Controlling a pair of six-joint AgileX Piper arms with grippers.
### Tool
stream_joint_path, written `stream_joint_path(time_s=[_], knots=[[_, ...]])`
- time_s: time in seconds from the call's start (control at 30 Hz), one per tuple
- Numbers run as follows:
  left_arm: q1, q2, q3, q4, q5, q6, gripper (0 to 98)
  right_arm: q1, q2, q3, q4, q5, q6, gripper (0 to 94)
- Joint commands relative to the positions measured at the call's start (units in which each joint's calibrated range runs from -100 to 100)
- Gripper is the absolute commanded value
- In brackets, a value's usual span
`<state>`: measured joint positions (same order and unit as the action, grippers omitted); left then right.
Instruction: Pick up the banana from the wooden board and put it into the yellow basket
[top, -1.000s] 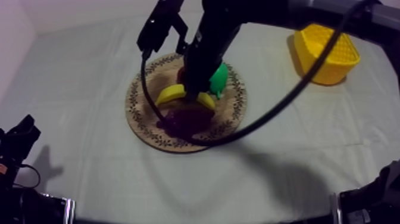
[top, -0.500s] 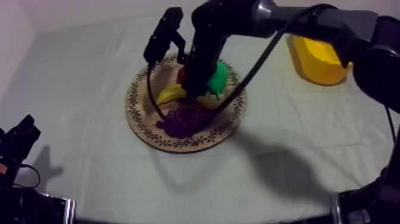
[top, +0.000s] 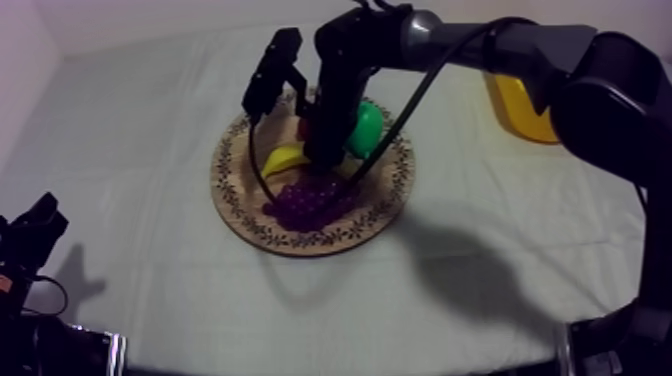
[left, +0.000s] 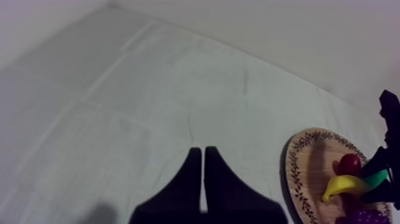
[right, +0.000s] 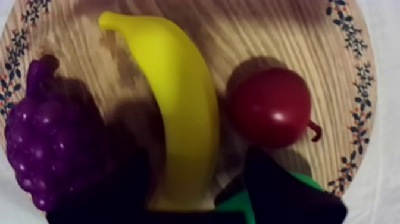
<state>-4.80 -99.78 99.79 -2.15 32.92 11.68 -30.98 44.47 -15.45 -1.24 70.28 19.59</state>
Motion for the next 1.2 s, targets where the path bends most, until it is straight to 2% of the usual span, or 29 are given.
stream_joint_path(time_s=[0.0,0.2,0.27,0.37,0.5,0.87,1.17], knots=[[-0.01,-0.05,-0.01,-0.03,-0.02,0.01,0.1,-0.16,0.47,-0.42,-0.35,0.33,0.05,45.3],[-0.01,-0.05,-0.01,-0.03,-0.02,0.00,0.1,-0.58,1.94,-1.35,-0.82,0.52,0.44,40.6],[-0.01,-0.05,-0.01,-0.03,-0.02,0.00,0.1,-0.69,2.31,-1.48,-1.07,0.39,0.55,33.7],[-0.01,-0.05,-0.01,-0.03,-0.02,0.00,0.1,-0.82,2.76,-1.73,-1.32,-0.11,0.46,16.4],[-0.01,-0.05,-0.01,-0.03,-0.02,0.01,0.1,-0.90,2.55,-1.52,-1.15,-0.62,0.22,6.6],[-0.01,-0.05,-0.01,-0.03,-0.02,0.02,0.1,0.71,-9.73,3.77,0.20,-1.22,-0.18,3.5],[-0.01,-0.05,-0.01,-0.03,-0.02,0.00,0.1,5.90,-23.75,7.53,1.94,-3.42,-1.62,3.4]])
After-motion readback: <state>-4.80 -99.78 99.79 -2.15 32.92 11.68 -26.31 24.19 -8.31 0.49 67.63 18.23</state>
